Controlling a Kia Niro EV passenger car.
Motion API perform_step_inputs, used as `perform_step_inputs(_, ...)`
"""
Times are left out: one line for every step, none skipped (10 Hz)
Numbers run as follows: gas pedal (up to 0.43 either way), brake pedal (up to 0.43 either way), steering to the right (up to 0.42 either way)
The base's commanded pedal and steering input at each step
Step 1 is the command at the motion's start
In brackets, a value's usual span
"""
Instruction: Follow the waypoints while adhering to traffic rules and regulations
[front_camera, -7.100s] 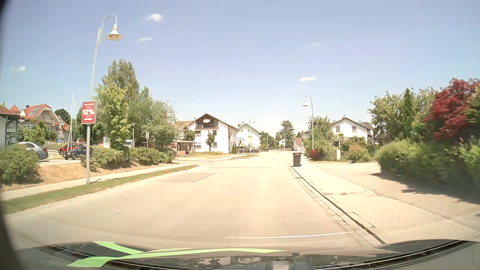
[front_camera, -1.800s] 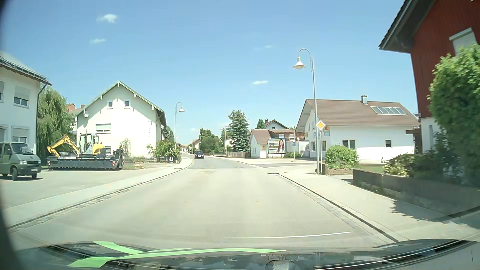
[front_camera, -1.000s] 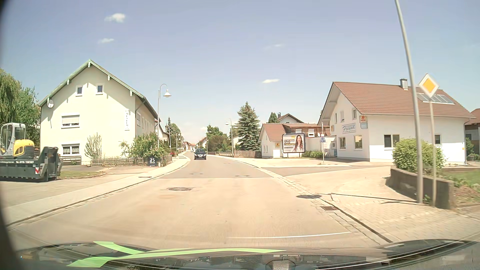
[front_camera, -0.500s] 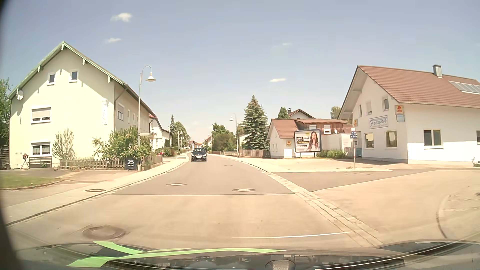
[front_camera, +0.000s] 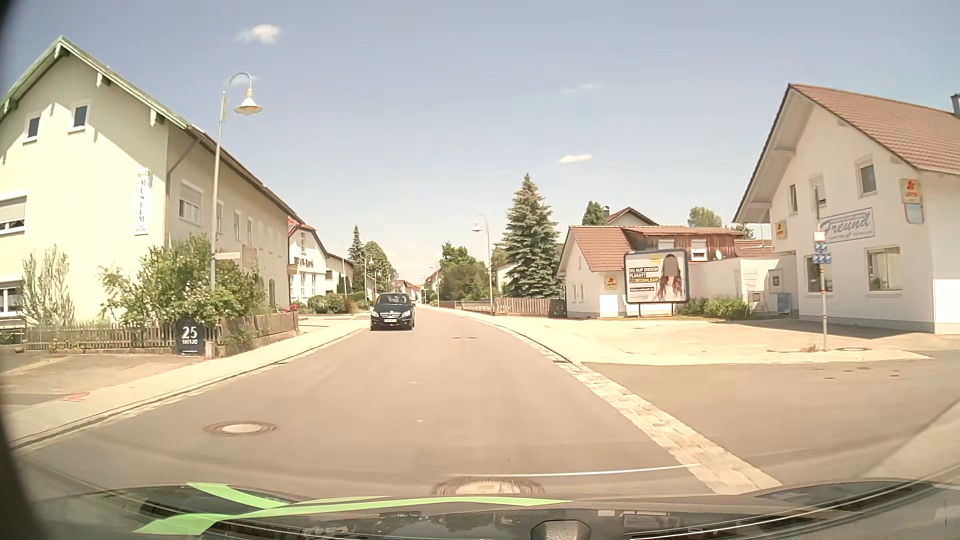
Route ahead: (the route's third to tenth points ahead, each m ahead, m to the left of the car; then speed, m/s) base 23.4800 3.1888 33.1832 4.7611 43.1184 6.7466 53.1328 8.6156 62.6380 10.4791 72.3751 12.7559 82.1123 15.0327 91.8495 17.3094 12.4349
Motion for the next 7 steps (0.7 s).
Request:
perform_step_inputs(0.13,0.0,-0.031)
perform_step_inputs(0.13,0.0,-0.032)
perform_step_inputs(0.138,0.0,-0.031)
perform_step_inputs(0.138,0.0,-0.032)
perform_step_inputs(0.138,0.0,-0.032)
perform_step_inputs(0.138,0.0,-0.032)
perform_step_inputs(0.138,0.0,-0.032)
